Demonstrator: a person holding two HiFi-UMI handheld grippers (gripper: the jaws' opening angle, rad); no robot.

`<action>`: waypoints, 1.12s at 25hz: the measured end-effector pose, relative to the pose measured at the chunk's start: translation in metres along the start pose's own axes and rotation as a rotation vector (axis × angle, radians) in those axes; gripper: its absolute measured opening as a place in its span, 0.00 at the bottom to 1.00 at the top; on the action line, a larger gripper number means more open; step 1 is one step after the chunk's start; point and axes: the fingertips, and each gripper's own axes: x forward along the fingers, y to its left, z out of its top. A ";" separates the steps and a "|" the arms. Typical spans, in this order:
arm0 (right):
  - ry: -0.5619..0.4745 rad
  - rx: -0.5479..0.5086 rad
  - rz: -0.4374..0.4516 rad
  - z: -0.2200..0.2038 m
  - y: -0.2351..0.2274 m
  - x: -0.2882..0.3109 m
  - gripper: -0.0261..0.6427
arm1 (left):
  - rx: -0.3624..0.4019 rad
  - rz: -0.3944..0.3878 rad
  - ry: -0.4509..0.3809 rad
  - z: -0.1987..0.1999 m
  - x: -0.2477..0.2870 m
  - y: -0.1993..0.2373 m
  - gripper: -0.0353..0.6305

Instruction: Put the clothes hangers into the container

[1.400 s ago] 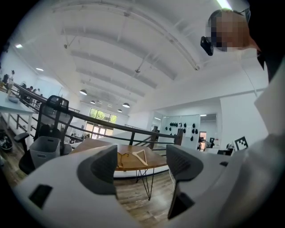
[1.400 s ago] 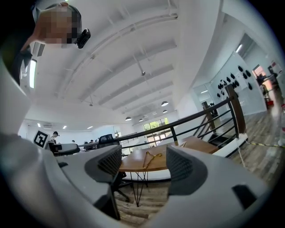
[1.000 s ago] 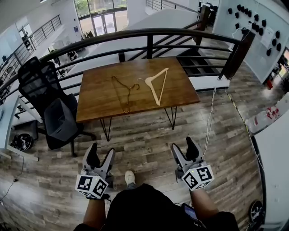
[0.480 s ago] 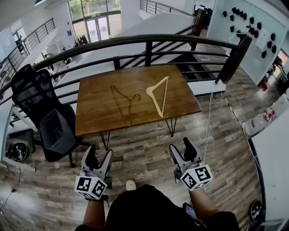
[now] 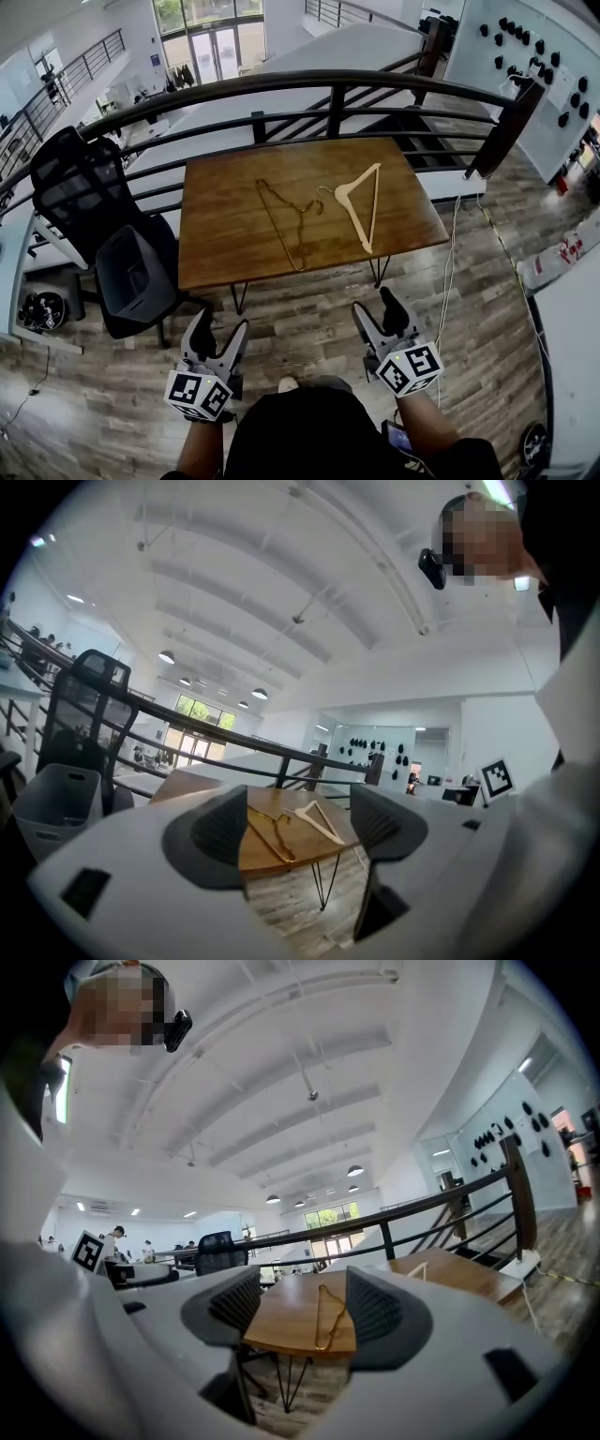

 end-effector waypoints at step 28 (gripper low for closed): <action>0.187 -0.032 0.066 -0.039 -0.048 0.189 0.43 | 0.003 0.072 -0.004 0.021 0.109 0.069 0.55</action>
